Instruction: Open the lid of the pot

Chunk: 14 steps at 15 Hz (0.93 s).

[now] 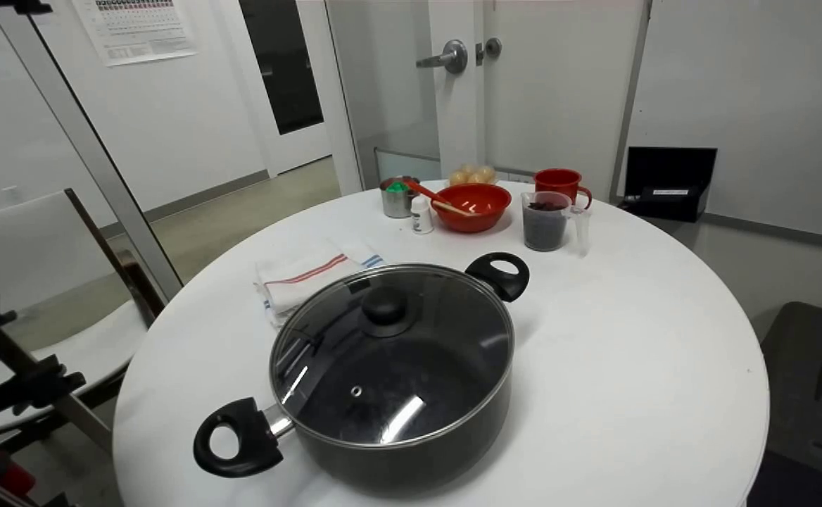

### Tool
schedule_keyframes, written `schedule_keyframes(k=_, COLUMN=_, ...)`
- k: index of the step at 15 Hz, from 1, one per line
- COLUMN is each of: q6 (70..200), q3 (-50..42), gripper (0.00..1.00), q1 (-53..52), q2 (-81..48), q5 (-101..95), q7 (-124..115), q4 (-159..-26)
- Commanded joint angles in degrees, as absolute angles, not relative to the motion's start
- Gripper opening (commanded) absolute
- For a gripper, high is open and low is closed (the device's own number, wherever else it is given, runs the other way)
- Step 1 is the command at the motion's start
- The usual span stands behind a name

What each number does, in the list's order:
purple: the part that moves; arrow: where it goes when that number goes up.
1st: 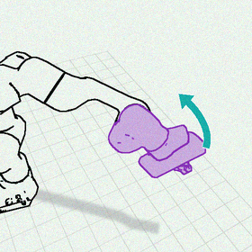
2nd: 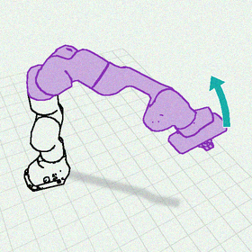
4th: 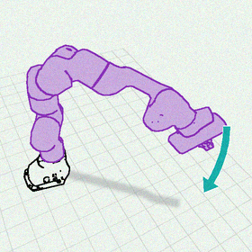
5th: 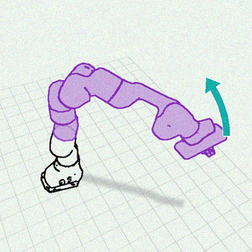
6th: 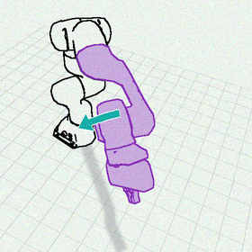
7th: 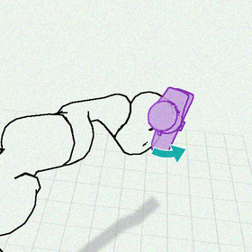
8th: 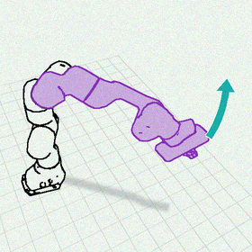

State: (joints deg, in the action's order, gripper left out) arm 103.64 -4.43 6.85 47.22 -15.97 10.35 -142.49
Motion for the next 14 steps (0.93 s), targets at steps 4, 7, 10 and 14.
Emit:
schedule_keyframes(k=4, q6=106.47, q3=-8.75, gripper=1.00, q1=2.64, q2=34.39, q5=-13.80, q7=14.29, q4=-139.56)
schedule_keyframes(k=7, q6=108.60, q3=-10.60, gripper=1.00, q1=2.15, q2=26.05, q5=-11.60, q7=16.12, q4=-137.72)
schedule_keyframes(k=10, q6=109.90, q3=-11.23, gripper=1.00, q1=2.23, q2=16.68, q5=-8.58, q7=18.11, q4=-134.77)
schedule_keyframes(k=14, q6=111.22, q3=-10.59, gripper=1.00, q1=3.13, q2=4.79, q5=-4.81, q7=18.76, q4=-129.46)
